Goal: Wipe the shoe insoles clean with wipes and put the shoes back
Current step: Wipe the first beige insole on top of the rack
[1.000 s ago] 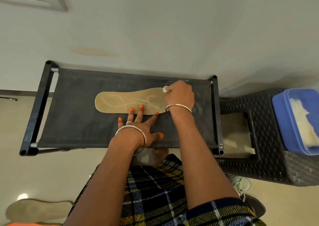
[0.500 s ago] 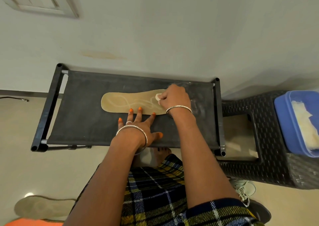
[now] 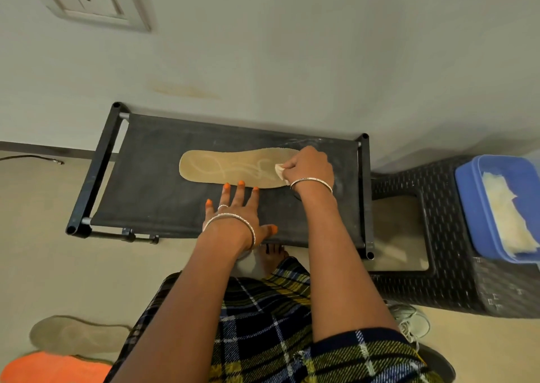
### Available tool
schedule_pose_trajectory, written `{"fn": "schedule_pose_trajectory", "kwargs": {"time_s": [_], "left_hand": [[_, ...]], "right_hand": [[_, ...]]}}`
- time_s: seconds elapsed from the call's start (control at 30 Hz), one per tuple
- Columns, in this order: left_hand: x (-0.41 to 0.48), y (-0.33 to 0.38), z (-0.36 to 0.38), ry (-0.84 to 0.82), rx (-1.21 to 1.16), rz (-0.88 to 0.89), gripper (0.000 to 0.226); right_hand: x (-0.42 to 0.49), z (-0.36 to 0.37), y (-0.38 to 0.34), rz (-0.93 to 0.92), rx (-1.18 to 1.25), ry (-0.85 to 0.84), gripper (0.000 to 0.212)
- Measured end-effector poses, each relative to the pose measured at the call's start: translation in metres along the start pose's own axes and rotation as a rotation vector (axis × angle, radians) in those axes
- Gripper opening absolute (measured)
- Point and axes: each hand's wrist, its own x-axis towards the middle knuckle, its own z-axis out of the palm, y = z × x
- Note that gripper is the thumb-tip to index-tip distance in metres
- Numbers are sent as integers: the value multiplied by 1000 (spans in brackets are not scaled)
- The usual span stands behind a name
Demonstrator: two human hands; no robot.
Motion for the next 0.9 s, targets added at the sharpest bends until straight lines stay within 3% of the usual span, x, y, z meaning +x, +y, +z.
{"fn": "schedule_pose_trajectory", "kwargs": {"time_s": [0.17,0.33,0.43,0.5,0.6,0.77,0.9], "left_hand": [[14,6,8,-2,-30,-20,96],[26,10,9,-23,-15,-12,97],[32,11,11,-41,-5,-24,99],[33,10,9,-48,2,-17,99],[32,7,6,-53,9,-2,97],[34,9,3,-73,1,3,96],[31,11,3,-76,18,15,92]], "right_hand": [[3,-1,10,-32,18,42,27],[4,-5,8,-104,14,-58,14],[1,-3,2,-147,-69,-181,19],[6,-5,4,-71,-65,-119,27],[12,-10,11,2,-40,20,21],[3,-4,4,-155,-53,-194,13],[10,-8,12,-8,-56,-58,19]]}}
